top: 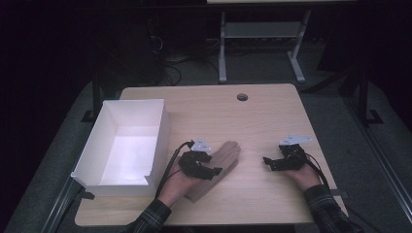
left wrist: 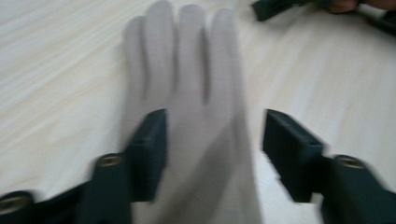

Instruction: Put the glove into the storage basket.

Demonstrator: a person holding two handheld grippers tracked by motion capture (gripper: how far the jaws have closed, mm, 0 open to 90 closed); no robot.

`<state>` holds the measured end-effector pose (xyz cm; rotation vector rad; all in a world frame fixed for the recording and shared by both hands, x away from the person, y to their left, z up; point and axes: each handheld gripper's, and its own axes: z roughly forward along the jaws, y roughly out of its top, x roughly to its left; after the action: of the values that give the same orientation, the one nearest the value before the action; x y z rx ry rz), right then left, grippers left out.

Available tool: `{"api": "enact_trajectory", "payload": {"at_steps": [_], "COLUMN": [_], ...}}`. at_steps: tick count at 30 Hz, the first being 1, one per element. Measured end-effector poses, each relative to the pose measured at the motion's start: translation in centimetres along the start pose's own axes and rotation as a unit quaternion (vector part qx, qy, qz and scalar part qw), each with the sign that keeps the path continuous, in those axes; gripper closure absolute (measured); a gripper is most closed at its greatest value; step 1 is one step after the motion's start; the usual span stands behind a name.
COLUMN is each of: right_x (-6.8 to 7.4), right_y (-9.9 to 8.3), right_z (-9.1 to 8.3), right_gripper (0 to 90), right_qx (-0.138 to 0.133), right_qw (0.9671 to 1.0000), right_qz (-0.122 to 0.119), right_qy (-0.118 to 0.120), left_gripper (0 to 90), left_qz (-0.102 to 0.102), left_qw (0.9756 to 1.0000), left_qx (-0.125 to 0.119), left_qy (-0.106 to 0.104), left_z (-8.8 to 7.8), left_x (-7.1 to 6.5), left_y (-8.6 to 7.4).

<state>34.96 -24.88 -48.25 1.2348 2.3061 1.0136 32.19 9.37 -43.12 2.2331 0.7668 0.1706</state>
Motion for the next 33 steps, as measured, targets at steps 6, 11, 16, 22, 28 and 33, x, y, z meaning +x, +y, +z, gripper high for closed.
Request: {"api": "enact_trajectory", "payload": {"at_steps": [6, 11, 16, 22, 28, 33], "right_x": [0.1, 0.1, 0.1, 0.1, 0.1, 0.1], "right_y": [0.1, 0.1, 0.1, 0.1, 0.1, 0.1], "right_z": [0.1, 0.1, 0.1, 0.1, 0.1, 0.1], "right_gripper": [13.7, 13.7, 13.7, 13.7, 13.7, 13.7], "right_qx": [0.000, 0.000, 0.000, 0.000, 0.000, 0.000], "right_qw": [1.0000, 1.0000, 1.0000, 1.0000, 1.0000, 1.0000], "right_qz": [0.001, 0.001, 0.000, 0.000, -0.001, -0.001], "right_qy": [0.002, 0.002, 0.002, 0.003, 0.003, 0.003], "left_gripper": [15.7, 15.0, 15.0, 15.3, 19.4, 36.5], "left_qz": [0.005, 0.019, 0.034, 0.026, 0.021, 0.027], "left_qw": [0.9998, 0.9991, 0.9980, 0.9982, 0.9986, 0.9983], "left_qx": [0.012, 0.031, 0.045, 0.049, 0.049, 0.050], "left_qy": [0.014, 0.022, 0.030, 0.023, 0.008, -0.012], "left_z": [1.0, 2.0, 3.0, 3.4, 3.4, 3.1], "left_x": [0.4, 0.6, 0.2, 0.3, 0.4, 0.0], "left_y": [-0.1, -0.3, -0.6, -1.1, -1.3, -1.2]}}
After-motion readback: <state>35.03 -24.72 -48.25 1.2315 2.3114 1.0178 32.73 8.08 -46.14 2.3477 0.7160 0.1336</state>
